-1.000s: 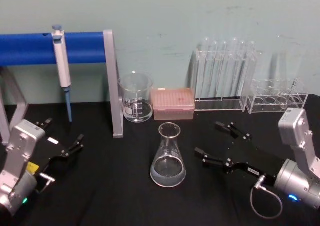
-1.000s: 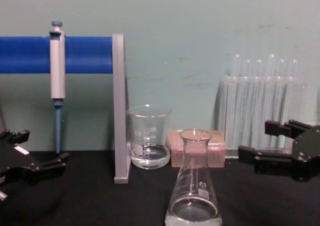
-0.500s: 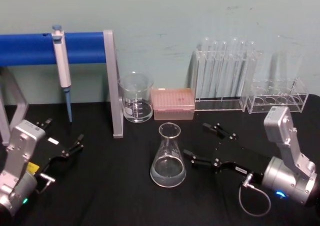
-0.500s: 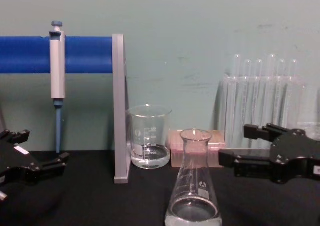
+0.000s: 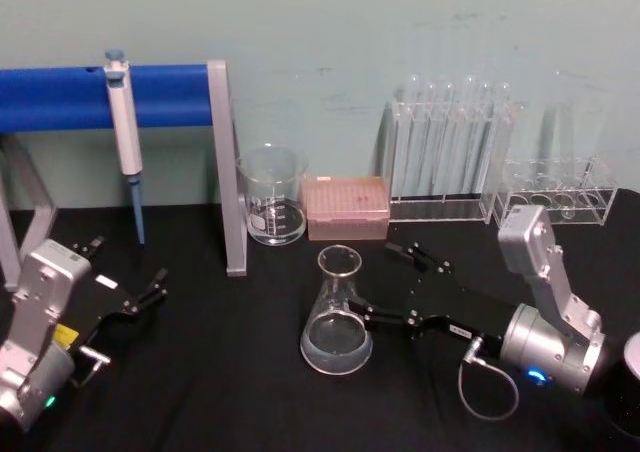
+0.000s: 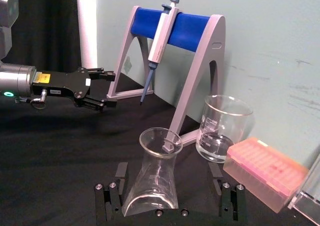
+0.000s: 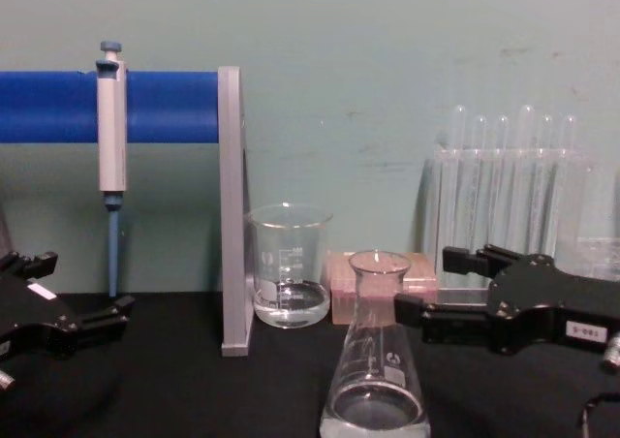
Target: Grasp the erlenmeyer flask with one hand, shake it three times, then place it back.
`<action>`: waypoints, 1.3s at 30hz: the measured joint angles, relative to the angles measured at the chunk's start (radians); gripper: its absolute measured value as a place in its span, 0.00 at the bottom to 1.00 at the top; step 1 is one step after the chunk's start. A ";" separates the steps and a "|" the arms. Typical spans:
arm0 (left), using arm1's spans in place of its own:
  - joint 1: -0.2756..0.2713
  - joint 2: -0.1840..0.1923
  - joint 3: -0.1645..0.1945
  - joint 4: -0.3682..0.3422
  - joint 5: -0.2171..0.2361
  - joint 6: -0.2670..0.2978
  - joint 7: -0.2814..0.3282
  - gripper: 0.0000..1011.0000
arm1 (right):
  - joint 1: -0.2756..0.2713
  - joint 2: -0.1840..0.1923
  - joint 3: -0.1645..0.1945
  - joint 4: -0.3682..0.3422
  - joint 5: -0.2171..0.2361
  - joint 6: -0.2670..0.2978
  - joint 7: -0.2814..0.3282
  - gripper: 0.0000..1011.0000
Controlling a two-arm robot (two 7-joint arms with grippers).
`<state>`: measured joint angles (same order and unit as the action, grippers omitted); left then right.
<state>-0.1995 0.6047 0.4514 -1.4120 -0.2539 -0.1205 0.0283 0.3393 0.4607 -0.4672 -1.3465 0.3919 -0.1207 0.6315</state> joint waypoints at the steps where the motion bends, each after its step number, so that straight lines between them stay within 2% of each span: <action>1: 0.000 0.000 0.000 0.000 0.000 0.000 0.000 0.99 | 0.004 -0.003 -0.002 0.006 -0.001 -0.001 0.001 0.99; 21: 0.000 0.000 0.000 0.000 0.000 0.000 0.000 0.99 | 0.087 -0.060 -0.041 0.130 -0.016 -0.024 0.035 0.99; 39: 0.000 0.000 0.000 0.000 0.000 0.000 0.000 0.99 | 0.125 -0.090 -0.064 0.187 -0.020 -0.041 0.063 0.99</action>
<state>-0.1995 0.6047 0.4514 -1.4120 -0.2539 -0.1205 0.0283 0.4647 0.3702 -0.5314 -1.1592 0.3723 -0.1613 0.6940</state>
